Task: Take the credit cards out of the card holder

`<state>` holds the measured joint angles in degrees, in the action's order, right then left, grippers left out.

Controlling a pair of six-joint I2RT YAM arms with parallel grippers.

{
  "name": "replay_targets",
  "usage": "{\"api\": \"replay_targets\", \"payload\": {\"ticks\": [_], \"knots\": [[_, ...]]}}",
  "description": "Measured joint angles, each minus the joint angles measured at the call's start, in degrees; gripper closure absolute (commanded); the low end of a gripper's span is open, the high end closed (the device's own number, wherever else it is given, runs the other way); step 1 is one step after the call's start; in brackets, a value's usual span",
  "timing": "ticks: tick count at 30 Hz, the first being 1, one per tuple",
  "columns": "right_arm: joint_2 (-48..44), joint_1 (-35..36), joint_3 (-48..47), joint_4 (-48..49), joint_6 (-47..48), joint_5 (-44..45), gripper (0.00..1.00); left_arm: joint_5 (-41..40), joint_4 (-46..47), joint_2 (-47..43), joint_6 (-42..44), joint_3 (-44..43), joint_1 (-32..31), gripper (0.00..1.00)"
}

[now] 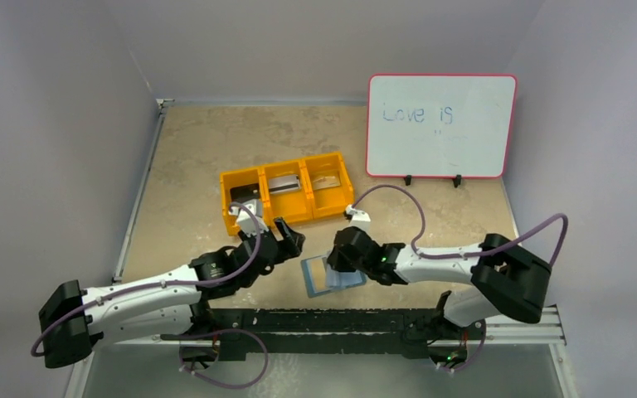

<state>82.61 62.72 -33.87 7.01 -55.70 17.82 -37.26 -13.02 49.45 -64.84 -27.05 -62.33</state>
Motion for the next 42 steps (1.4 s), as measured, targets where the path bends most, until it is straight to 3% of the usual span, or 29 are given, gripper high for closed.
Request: {"api": "replay_targets", "payload": {"ticks": [6,13,23,25,31,42], "knots": [[-3.9,-3.1,6.0,7.2,-3.1,-4.7,0.81,11.1,12.7,4.2,-0.1,3.9,0.0,0.23],[-5.0,-4.9,12.7,16.6,-9.3,-8.6,0.79,23.9,28.5,17.6,-0.8,5.8,0.0,0.25],[-5.9,-6.2,15.3,19.5,-13.4,-9.2,0.75,30.1,39.3,25.4,-4.7,6.0,0.0,0.26],[-5.9,-6.5,15.9,20.2,-14.2,-9.7,0.68,30.4,40.3,26.3,-5.2,6.0,0.0,0.27],[-8.1,-7.0,16.1,17.4,-15.3,-9.1,0.67,30.4,41.7,27.4,-6.1,5.7,0.0,0.28],[-13.0,-7.0,12.6,1.8,-14.8,-3.3,0.68,28.2,40.8,30.4,-6.0,2.3,-1.7,0.28]]}}
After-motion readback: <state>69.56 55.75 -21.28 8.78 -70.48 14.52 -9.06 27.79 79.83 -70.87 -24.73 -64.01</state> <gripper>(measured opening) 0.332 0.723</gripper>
